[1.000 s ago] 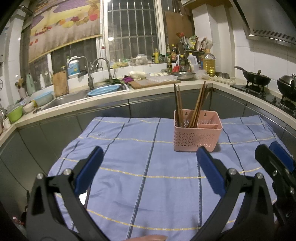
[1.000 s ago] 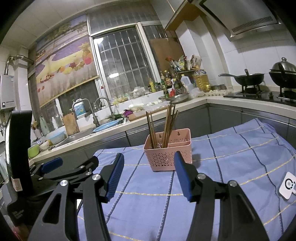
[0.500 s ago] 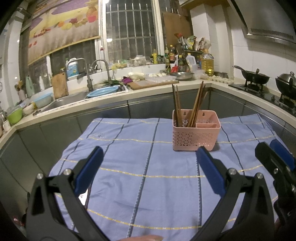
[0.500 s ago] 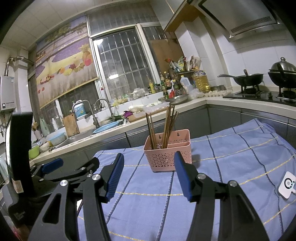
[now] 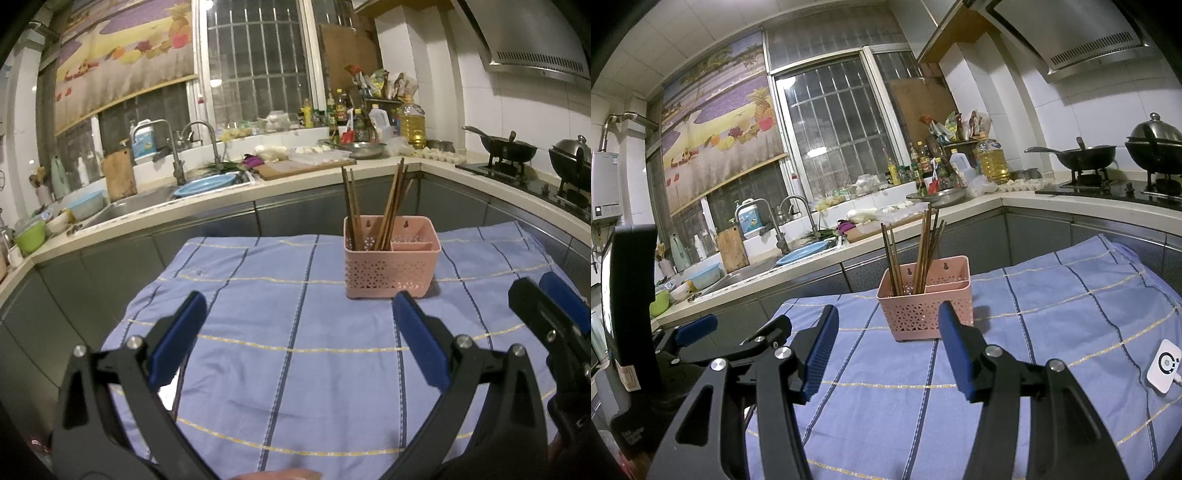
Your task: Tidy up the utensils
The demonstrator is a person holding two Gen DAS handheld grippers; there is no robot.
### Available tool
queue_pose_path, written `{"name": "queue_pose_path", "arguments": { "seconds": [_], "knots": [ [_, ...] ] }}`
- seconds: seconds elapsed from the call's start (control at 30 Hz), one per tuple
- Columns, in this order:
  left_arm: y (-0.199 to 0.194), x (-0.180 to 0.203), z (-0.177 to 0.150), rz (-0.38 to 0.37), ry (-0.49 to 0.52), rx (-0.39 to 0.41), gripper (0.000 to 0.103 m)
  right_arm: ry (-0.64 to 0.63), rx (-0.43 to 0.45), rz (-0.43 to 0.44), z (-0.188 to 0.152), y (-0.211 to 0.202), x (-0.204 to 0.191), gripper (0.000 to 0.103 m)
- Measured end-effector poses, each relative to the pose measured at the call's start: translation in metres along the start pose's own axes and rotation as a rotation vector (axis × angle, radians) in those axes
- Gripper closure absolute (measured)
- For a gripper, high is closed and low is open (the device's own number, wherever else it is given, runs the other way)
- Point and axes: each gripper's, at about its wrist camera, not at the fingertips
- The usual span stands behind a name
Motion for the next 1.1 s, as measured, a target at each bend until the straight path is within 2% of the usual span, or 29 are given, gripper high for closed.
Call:
{"name": "queue_pose_path", "arguments": {
  "seconds": [0.57,0.9,1.1],
  "knots": [
    [0.001,0.015,-0.004,-0.009,0.051,0.016,0.006,0.018,0.009,-0.006,0.004,-0.004,0.007,0.046],
    [0.001,0.022,-0.008,-0.032,0.061,0.024,0.006,0.044,0.011,-0.068,0.007,-0.002,0.021,0.046],
    [0.002,0.022,-0.008,-0.033,0.058,0.025,0.006,0.030,-0.004,-0.067,0.004,0.003,0.015,0.046]
  ]
}}
Point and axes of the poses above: each gripper's, at about its wrist camera, not at the fingertips, and y roughly the way its jaws point, x to its right, z to its top, and after that the axes turned 7 degrees about y, right-handed
